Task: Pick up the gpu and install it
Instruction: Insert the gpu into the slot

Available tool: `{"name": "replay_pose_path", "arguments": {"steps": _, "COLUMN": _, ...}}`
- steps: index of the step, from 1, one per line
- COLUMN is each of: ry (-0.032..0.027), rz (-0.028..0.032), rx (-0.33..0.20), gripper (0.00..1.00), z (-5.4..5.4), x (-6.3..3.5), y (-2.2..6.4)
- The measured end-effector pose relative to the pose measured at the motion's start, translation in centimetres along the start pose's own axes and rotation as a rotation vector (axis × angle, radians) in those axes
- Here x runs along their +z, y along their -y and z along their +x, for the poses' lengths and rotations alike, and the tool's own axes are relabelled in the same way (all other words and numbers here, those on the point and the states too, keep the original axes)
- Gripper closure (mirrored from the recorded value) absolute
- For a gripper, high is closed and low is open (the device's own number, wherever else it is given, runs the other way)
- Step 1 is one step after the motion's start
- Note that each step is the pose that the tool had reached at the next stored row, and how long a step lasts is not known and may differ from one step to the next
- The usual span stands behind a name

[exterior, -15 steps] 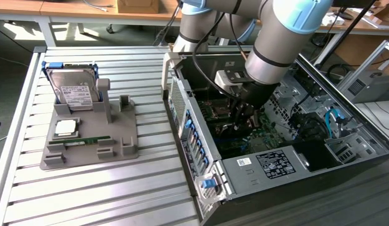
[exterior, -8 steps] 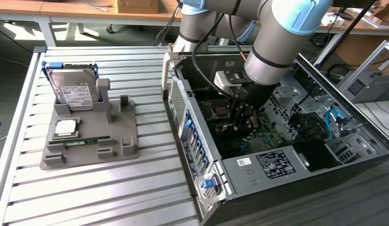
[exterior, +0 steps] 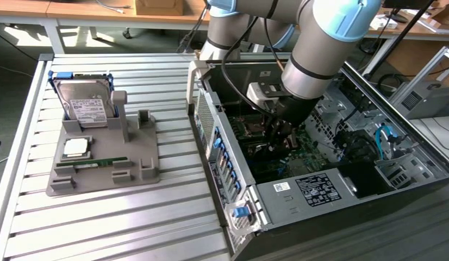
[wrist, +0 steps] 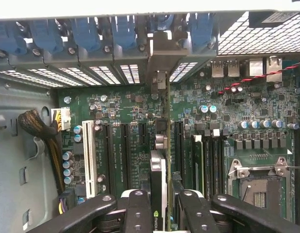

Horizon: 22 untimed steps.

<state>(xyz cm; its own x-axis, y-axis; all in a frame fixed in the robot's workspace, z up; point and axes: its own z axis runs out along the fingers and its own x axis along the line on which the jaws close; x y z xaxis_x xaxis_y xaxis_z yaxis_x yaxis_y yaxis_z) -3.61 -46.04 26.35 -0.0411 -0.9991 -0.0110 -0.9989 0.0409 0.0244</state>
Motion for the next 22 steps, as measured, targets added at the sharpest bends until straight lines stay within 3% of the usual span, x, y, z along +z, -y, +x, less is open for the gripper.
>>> {"name": "replay_pose_path", "arguments": {"steps": 22, "ry": 0.0023, "rz": 0.0019, "rx": -0.005, "gripper": 0.73, "z": 0.00, "x": -0.26, "y": -0.21}}
